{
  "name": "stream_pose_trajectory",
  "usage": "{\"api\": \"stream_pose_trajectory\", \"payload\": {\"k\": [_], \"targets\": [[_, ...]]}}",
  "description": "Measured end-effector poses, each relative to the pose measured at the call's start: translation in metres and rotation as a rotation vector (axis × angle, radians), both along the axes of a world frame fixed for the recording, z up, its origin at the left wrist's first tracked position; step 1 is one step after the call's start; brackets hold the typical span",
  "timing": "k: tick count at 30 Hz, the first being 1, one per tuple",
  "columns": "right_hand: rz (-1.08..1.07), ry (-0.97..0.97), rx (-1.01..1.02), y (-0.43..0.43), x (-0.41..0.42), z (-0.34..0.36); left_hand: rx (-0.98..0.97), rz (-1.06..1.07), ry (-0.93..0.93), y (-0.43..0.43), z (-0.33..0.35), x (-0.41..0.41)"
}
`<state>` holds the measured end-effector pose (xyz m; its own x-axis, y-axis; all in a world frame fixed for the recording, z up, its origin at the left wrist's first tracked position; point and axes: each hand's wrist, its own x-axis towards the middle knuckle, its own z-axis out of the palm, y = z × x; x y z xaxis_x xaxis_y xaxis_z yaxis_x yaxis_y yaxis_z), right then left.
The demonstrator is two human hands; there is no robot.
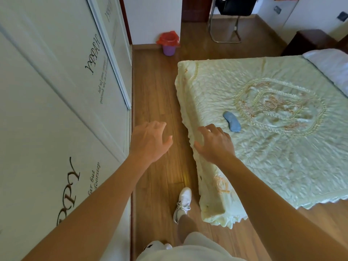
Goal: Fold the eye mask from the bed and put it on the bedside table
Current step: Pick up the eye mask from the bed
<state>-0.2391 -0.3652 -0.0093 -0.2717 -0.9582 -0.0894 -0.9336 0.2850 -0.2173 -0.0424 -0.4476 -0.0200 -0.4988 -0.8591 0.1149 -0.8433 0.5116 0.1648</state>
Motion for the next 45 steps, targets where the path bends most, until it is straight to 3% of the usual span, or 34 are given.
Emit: {"api": "stream_pose_trajectory", "payload": {"k": [15, 27, 45], "targets": [[-0.103, -0.065, 0.006, -0.167, -0.161, -0.019, -0.011, -0.090, -0.121, -0.175, 0.002, -0.163], [-0.216, -0.087, 0.032, -0.241, -0.267, -0.024, -0.007, -0.235, -0.136, -0.273, -0.004, -0.281], [-0.776, -0.108, 0.097, -0.337, -0.382, -0.061, 0.065, -0.784, -0.102, -0.464, -0.040, -0.501]]}}
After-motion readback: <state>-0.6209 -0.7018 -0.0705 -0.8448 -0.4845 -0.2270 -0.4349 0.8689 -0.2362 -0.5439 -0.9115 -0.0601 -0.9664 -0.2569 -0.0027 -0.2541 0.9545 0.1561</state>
